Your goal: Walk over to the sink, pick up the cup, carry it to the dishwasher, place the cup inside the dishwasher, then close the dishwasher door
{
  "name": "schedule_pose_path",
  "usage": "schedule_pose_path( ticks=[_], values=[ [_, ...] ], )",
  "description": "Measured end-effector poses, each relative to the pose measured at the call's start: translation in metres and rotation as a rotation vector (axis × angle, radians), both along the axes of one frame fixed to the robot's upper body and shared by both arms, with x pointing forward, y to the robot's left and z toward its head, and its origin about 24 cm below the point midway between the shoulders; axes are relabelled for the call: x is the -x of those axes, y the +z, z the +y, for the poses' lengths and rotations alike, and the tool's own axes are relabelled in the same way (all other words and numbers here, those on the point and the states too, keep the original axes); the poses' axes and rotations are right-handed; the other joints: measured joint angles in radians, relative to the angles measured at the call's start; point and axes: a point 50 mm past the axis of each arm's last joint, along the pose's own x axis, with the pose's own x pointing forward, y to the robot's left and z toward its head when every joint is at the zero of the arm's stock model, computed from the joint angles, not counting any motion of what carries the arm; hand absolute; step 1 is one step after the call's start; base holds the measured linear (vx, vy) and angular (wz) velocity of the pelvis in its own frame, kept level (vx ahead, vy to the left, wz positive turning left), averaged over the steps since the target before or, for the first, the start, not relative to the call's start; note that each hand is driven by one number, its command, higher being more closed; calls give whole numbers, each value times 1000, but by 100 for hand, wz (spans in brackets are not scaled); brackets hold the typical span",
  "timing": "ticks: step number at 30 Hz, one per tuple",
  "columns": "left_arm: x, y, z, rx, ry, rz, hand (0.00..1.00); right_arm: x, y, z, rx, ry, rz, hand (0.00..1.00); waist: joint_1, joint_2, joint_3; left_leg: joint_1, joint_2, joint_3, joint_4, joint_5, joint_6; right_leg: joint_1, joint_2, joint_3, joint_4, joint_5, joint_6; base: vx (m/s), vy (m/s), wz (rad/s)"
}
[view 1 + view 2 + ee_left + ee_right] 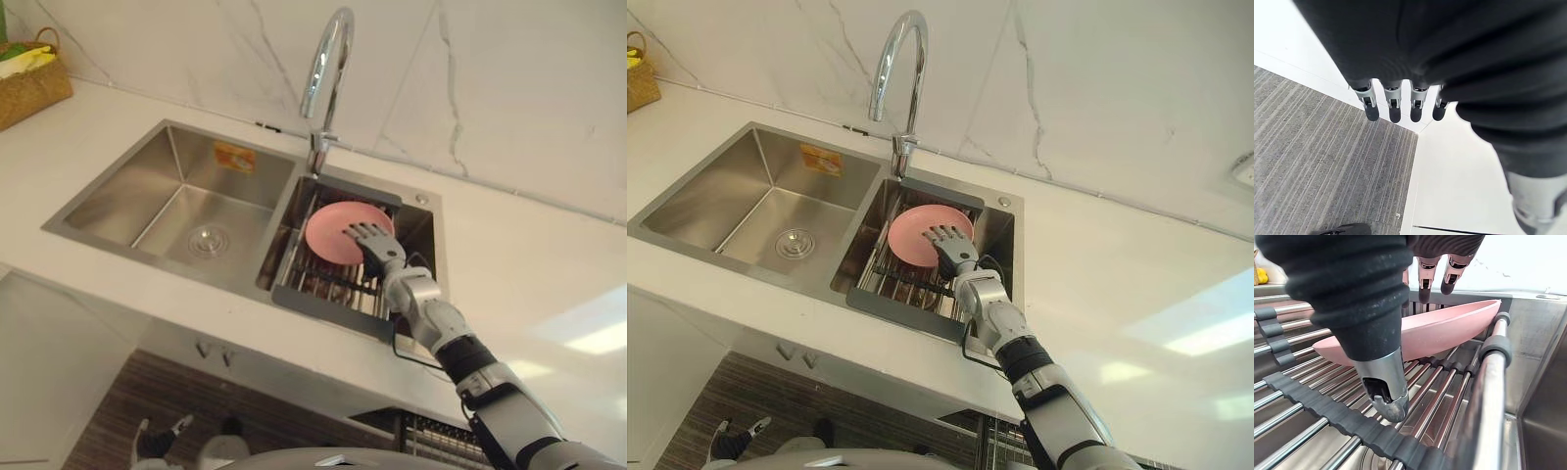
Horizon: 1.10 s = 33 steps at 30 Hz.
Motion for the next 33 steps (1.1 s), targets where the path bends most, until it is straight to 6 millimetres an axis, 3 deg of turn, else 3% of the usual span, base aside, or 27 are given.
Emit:
schedule_pose_path(
  ticks=[5,6,23,33],
  values=[
    [-1,0,0,0,-2,-6,0,-1,-5,-3,27,-10,10,0,12,0,0,-3,0,-8,0,0,0,1,0,-7,-1,0,0,19,-3,5],
    [-1,0,0,-1,-2,-8,0,-2,-6,-5,35,-18,17,100,14,-1,0,-4,-1,-9,0,0,0,1,0,-8,-2,0,0,0,0,0],
    [-6,4,1,-47,-5,-40,0,-7,-6,3,84,-12,-95,100,20,-21,11,0,-4,-13,0,2,1,8,-2,-10,-2,-2,3,0,0,0],
    [-7,5,1,-50,-4,-49,0,-8,3,1,-119,-21,-151,100,14,-20,13,-2,-12,-14,0,4,4,7,-9,-10,-2,1,6,0,0,0]
  ],
)
